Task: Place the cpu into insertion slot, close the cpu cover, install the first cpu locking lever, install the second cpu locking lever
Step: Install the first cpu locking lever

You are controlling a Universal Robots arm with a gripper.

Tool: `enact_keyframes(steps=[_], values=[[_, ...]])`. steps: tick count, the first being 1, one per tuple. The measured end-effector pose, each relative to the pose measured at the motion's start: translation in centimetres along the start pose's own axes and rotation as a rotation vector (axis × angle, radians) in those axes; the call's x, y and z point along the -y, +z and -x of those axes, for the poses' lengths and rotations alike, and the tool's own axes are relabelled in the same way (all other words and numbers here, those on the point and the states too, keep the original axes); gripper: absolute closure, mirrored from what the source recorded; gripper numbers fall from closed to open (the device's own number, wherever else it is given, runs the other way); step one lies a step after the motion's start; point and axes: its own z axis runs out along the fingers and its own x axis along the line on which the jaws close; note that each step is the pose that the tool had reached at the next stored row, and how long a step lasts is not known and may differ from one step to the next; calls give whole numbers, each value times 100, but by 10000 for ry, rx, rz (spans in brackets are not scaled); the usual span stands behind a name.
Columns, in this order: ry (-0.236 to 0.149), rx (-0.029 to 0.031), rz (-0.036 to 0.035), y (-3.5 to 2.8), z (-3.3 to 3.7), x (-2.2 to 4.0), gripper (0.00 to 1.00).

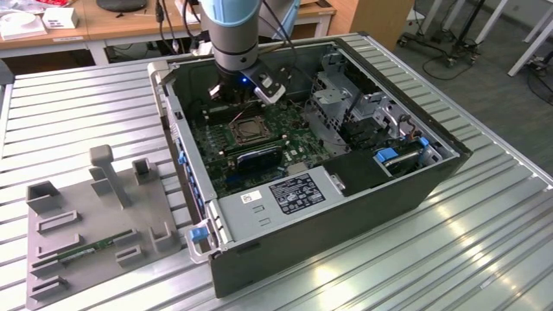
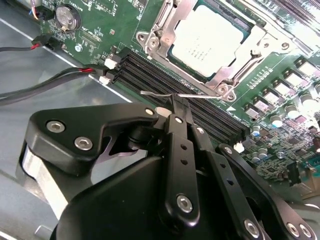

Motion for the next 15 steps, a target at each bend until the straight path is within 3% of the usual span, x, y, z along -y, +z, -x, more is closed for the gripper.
enact_keyframes(steps=[15], values=[[12, 5, 78, 24, -11, 6, 89]])
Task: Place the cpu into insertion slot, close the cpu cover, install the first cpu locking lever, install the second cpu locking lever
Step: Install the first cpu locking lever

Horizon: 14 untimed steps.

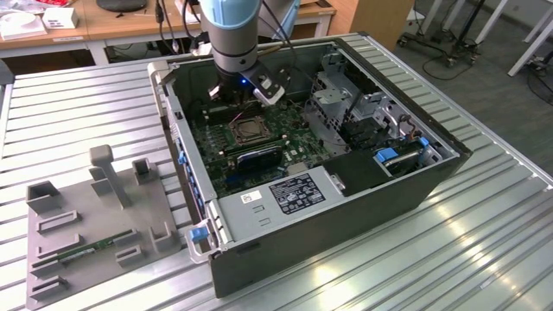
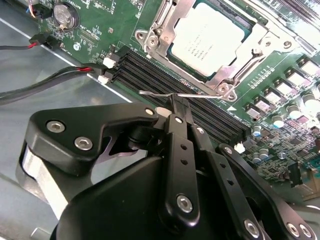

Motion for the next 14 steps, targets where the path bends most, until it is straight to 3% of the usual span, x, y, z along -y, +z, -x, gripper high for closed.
enact_keyframes(steps=[14], values=[[1, -1, 4, 14, -5, -18, 89]])
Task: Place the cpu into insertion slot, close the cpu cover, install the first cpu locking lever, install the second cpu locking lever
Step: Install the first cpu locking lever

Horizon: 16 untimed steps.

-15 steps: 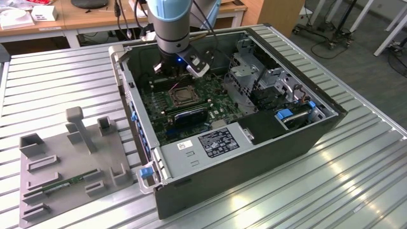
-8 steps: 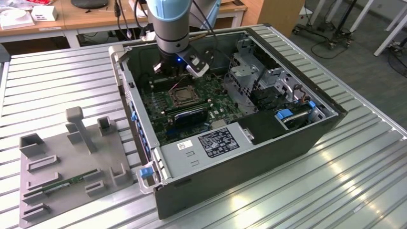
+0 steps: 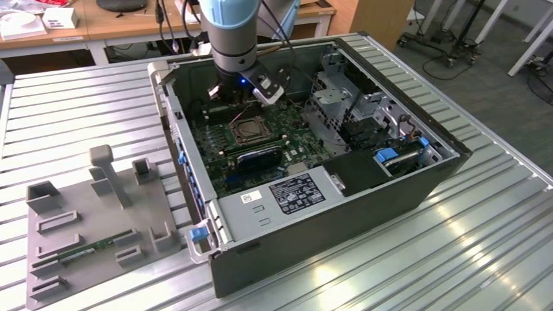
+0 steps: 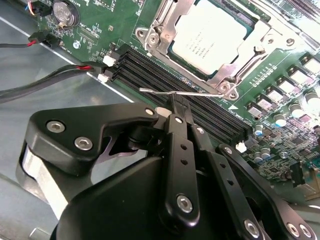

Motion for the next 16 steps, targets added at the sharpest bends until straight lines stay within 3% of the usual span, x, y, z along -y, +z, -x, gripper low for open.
enact_keyframes(steps=[7, 16], values=[[7, -19, -1, 46, 2, 16, 89], [33, -94, -5, 86, 72, 26, 89]])
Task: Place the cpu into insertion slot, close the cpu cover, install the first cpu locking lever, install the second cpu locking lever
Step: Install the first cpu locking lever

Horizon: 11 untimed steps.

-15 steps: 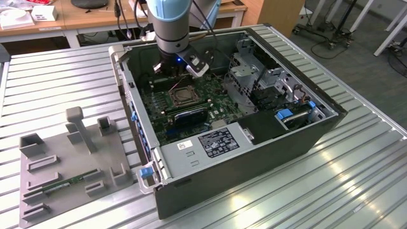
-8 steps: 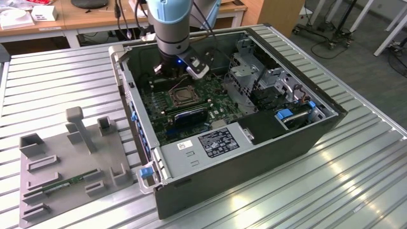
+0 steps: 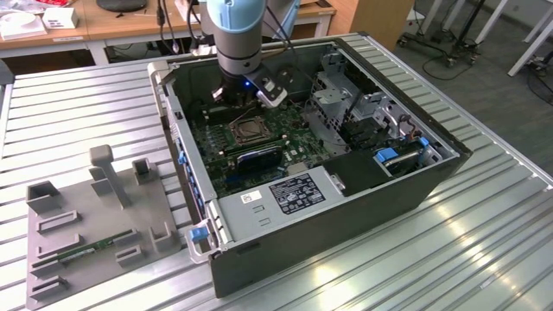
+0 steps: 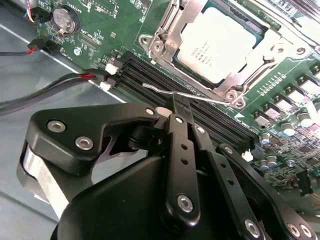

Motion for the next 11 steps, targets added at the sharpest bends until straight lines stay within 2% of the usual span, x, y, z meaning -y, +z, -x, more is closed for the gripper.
enact_keyframes(steps=[11], values=[[2, -6, -1, 100, 6, 34, 89]])
